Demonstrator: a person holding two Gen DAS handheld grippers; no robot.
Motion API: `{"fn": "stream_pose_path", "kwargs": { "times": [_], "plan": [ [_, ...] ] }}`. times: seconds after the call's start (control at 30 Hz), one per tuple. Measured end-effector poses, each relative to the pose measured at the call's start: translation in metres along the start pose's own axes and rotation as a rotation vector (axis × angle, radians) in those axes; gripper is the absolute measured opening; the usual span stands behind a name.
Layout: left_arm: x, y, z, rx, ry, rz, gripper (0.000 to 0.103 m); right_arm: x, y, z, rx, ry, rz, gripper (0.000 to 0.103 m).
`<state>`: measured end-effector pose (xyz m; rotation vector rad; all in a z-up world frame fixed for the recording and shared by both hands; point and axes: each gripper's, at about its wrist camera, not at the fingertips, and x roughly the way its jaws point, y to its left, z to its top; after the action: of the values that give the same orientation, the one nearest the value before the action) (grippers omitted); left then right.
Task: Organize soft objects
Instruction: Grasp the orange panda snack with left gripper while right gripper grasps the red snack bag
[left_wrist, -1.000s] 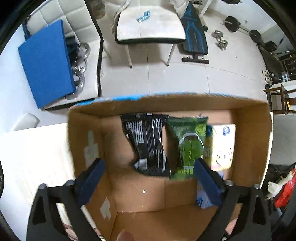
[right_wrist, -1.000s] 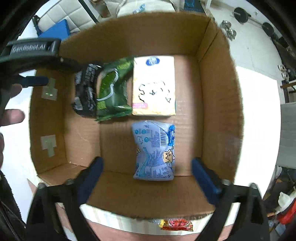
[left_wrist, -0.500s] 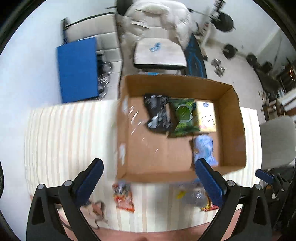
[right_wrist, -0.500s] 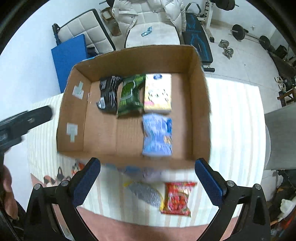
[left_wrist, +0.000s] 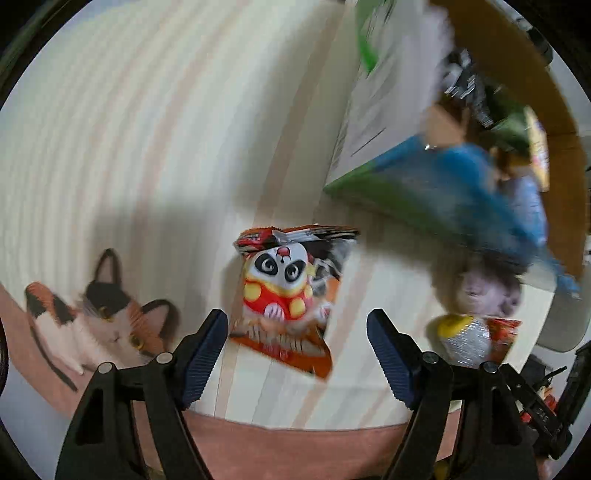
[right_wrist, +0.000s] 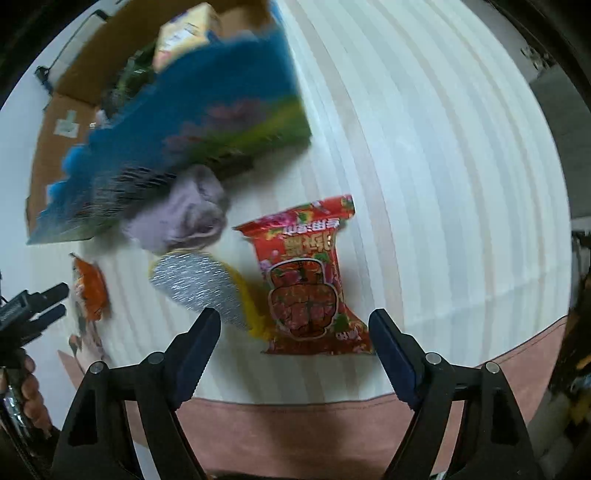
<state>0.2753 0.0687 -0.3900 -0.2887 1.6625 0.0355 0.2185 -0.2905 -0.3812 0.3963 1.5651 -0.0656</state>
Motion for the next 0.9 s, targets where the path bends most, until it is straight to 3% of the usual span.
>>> {"fn": "stream_pose_path", "kwargs": {
  "times": [0.2,0.4,0.5,0.7,0.77,0.9],
  "plan": [
    [0.029,0.002,0.012,-0.006,0.015,0.017,0.076,0.023,0.003,0.004,0.013,0.030,-0.017,0.083],
    [0.030,0.000,0.012,0.006,0.003,0.038,0.050,0.030,0.002,0.009,0.026,0.036,-0.037,0.078],
    [0.029,0.001,0.016,0.012,0.001,0.043,0.045,0.031,0.004,0.011,0.032,0.035,-0.055,0.073],
    [0.026,0.003,0.002,0.012,-0.004,0.054,0.043,0.038,-0.006,0.010,0.044,0.069,-0.048,0.070],
    [0.026,0.002,-0.004,0.013,-0.008,0.069,0.043,0.045,-0.004,0.007,0.015,0.081,-0.076,0.059],
    [0.025,-0.007,-0.017,0.028,-0.015,0.090,0.042,0.044,0.004,0.002,-0.031,0.063,-0.119,0.051]
  ]
}}
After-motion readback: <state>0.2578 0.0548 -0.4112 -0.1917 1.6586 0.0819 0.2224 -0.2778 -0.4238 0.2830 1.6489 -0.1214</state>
